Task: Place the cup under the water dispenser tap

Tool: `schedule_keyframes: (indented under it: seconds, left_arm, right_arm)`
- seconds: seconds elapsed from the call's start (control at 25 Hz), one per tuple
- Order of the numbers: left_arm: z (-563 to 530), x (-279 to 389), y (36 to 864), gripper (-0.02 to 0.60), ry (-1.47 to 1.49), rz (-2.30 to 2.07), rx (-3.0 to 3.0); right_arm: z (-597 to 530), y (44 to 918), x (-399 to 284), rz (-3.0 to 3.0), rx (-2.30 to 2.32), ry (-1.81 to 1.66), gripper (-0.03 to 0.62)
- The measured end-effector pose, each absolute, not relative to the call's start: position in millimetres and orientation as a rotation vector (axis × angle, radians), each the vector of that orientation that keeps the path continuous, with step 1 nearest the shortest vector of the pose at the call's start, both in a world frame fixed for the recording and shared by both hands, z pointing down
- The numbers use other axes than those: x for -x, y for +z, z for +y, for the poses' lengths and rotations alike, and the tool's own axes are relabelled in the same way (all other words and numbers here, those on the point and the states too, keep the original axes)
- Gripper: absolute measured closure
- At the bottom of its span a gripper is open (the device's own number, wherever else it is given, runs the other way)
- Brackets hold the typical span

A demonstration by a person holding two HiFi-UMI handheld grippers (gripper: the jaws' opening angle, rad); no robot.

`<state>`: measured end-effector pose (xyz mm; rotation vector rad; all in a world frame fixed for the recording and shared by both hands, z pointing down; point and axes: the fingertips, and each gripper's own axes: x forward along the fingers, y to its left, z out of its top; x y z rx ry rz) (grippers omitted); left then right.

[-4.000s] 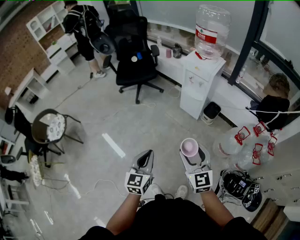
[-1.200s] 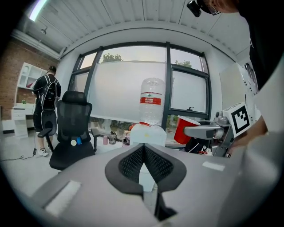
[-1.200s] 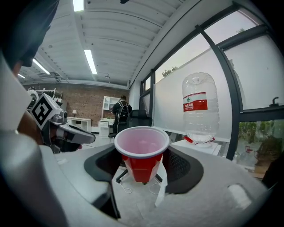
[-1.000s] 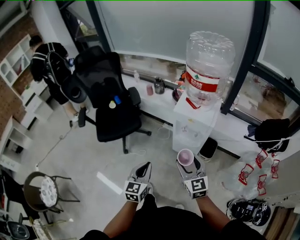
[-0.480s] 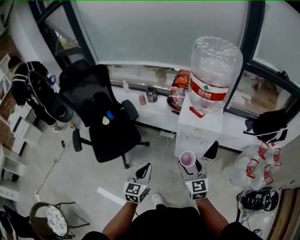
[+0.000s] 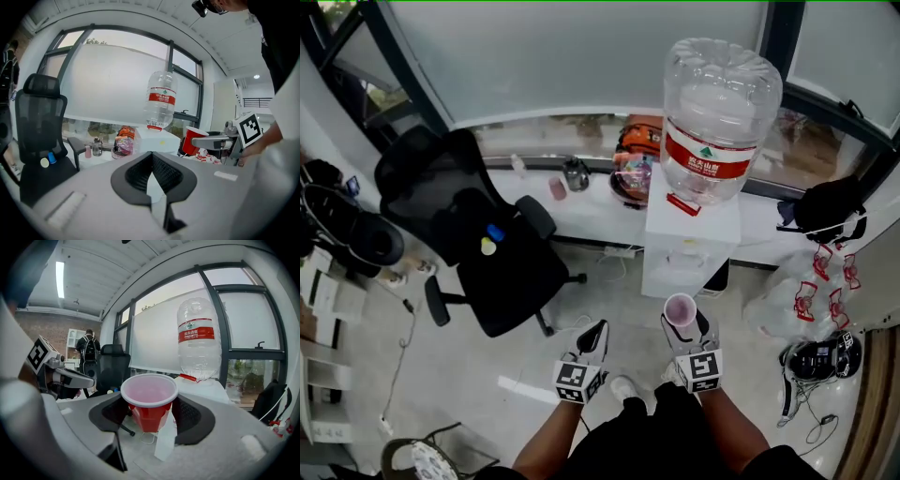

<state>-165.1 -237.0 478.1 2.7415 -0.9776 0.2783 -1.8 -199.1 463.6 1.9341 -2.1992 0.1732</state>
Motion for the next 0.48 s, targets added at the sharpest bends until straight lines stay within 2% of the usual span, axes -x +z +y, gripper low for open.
schedule_keyframes:
  seconds: [0.28,0.48]
  left_arm:
    - [-246,137,512,0.565,0.307,-0.915,-2.713]
    - [-263,116,564,0.565,0.308,-0.885,-2.747]
  right_arm:
    - [-219,504,-21,-2.167,-1.962,0.182,0.305]
    - [-242,554,-36,-2.180,-1.999,0.258,0.304]
